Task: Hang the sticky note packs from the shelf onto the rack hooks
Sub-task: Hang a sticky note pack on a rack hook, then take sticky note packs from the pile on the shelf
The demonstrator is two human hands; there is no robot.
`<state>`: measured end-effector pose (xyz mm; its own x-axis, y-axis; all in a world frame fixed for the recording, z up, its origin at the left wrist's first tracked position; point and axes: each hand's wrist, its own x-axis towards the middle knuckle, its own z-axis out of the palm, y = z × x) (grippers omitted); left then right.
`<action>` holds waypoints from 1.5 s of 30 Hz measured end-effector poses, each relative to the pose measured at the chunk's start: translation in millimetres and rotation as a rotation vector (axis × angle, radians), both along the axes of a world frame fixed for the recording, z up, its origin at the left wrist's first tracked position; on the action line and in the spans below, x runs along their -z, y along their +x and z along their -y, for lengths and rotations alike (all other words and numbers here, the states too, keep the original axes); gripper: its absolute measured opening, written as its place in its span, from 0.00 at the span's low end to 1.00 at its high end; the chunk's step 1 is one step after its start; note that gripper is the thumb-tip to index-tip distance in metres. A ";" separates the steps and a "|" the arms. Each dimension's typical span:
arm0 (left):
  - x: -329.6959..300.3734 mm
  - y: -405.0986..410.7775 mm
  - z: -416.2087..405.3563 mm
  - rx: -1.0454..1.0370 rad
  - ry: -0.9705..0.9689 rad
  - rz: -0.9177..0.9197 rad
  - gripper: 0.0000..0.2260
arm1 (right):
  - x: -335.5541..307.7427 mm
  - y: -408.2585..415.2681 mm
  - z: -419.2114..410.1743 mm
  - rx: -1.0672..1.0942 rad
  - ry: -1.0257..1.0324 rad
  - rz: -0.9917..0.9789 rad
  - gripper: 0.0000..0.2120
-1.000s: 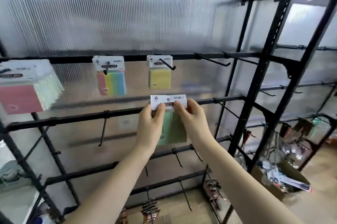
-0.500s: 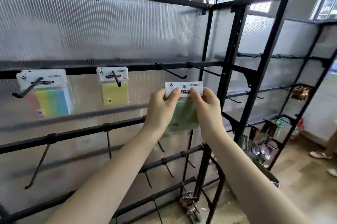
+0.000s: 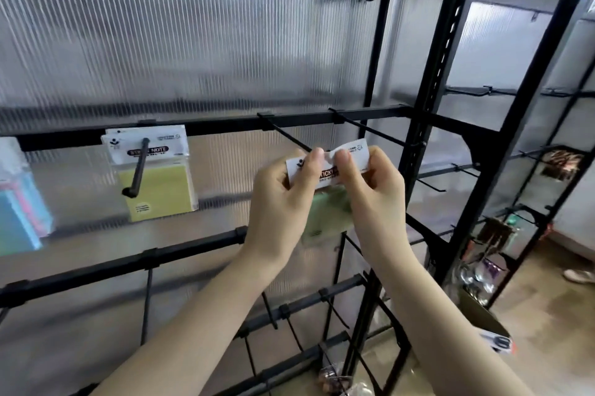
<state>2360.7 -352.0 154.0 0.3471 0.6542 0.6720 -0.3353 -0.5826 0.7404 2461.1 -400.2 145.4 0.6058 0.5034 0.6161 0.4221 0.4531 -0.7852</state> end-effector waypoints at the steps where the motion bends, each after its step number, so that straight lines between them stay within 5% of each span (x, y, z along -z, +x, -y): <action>1: 0.7 0.5 -0.5 -0.006 0.001 0.010 0.15 | -0.4 0.6 -0.8 -0.012 0.002 0.004 0.16; 19: 7.8 13.7 5.2 -0.275 0.002 0.067 0.15 | 3.1 25.7 -14.8 -0.488 0.030 -0.032 0.10; 29: 25.9 17.9 -33.9 -0.594 -0.010 0.052 0.10 | 12.6 39.1 -54.1 -0.532 -0.035 -0.002 0.09; 34: 34.9 21.1 -70.3 -0.664 -0.136 -0.031 0.17 | 20.0 47.7 -83.3 -0.499 -0.109 -0.058 0.13; 45: 61.6 27.0 -121.2 -0.832 -0.253 -0.282 0.11 | 42.9 71.8 -131.3 -0.388 -0.342 -0.058 0.14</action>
